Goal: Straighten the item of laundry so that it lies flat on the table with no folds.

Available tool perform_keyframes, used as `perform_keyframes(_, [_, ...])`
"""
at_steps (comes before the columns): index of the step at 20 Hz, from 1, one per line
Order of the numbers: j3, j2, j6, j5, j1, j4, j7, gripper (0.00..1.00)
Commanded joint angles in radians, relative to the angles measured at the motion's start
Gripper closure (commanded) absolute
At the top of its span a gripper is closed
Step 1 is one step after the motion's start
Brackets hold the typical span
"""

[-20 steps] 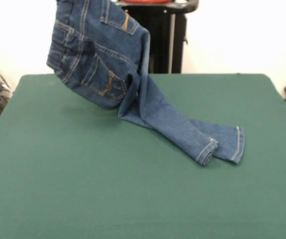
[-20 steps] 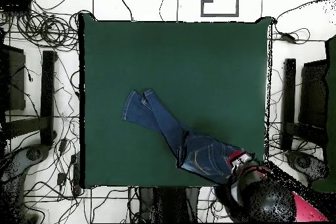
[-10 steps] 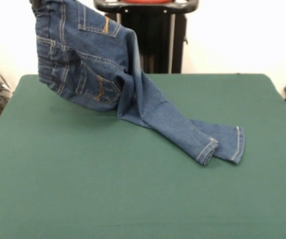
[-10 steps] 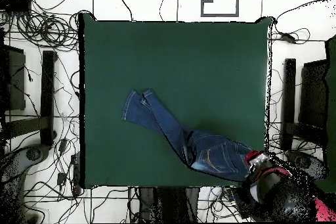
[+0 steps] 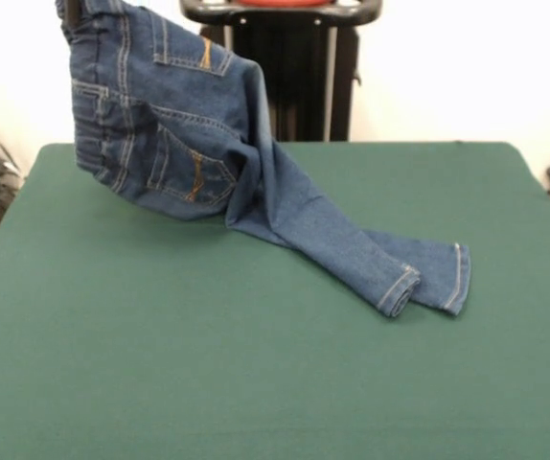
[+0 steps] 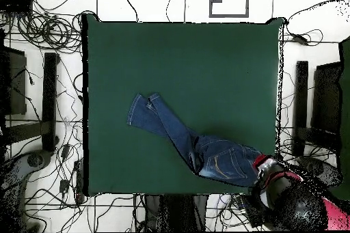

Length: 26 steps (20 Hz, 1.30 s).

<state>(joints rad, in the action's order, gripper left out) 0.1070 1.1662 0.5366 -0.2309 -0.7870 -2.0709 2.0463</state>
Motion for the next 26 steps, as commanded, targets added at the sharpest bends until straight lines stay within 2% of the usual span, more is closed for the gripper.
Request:
perform_keyframes(1, [0.200,-0.041,-0.027,-0.061,-0.037,-0.093,-0.254,1.00])
perform_keyframes(10, [0.310,-0.080,0.010,-0.106,-0.129,-0.048,-0.268,1.00])
perform_keyframes(17, [0.323,-0.091,0.015,-0.154,-0.141,-0.031,-0.208,1.00])
perform_keyframes(26, [0.376,-0.112,0.041,-0.173,-0.186,-0.006,-0.210,1.00])
